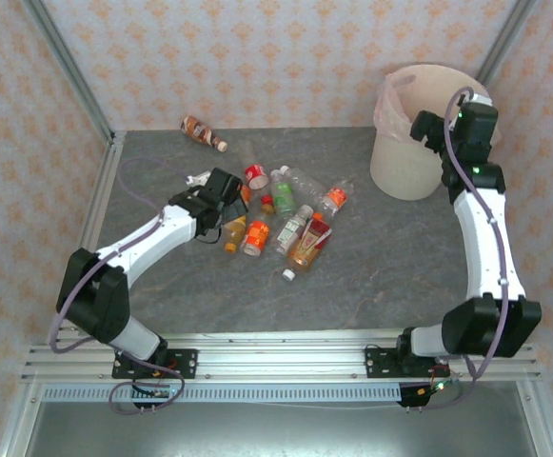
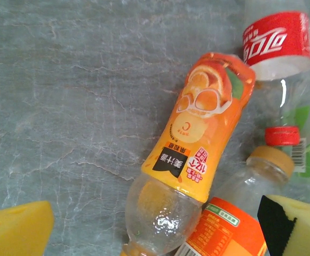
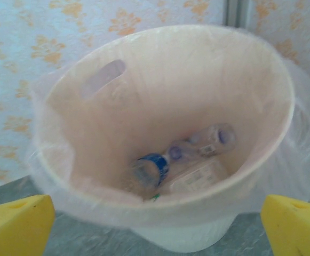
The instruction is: Put the plastic bottles in the bin
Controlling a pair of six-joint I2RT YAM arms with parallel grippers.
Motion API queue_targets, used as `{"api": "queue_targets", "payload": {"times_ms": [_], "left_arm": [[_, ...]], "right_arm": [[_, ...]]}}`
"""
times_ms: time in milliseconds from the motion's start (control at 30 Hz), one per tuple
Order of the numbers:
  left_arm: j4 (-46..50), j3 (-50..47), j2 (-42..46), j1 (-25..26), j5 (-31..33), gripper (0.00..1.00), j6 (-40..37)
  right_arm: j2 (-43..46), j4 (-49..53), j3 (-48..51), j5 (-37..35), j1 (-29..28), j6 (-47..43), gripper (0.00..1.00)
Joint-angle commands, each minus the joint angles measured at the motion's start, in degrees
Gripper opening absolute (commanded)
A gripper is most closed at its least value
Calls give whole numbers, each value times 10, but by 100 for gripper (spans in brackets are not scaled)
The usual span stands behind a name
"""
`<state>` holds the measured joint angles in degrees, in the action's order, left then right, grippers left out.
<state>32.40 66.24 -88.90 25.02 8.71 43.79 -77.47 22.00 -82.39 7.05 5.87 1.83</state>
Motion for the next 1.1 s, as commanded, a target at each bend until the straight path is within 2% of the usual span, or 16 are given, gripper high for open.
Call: {"api": "queue_targets", "payload": {"times_ms": [0, 67, 200, 300, 400, 533, 767, 933, 1067], "left_arm": [[38, 44, -41, -10, -67, 100, -98], [50, 67, -68, -11, -87, 100, -122], [54, 86, -107, -15, -75, 99, -129], [51, 107, -140, -21, -106, 90, -173], [64, 123, -168, -27, -93, 87, -199], [55, 123, -197, -47, -133, 82, -222], [38, 130, -239, -52, -141, 81, -259], [24, 130, -255, -53, -144, 78, -261], [-16, 88, -238, -53, -134, 74, -260]], "right_arm": [[40, -50, 56, 71, -3, 42, 99], [57, -50, 87, 80, -3, 52, 99], [74, -34, 113, 79, -3, 49, 99], [82, -18, 115, 64, -3, 35, 99], [92, -9, 114, 54, -3, 25, 99], [94, -14, 122, 52, -3, 26, 99], [93, -15, 118, 44, -2, 62, 99], [86, 10, 98, 62, -2, 95, 99], [91, 7, 98, 102, -3, 101, 99]]}}
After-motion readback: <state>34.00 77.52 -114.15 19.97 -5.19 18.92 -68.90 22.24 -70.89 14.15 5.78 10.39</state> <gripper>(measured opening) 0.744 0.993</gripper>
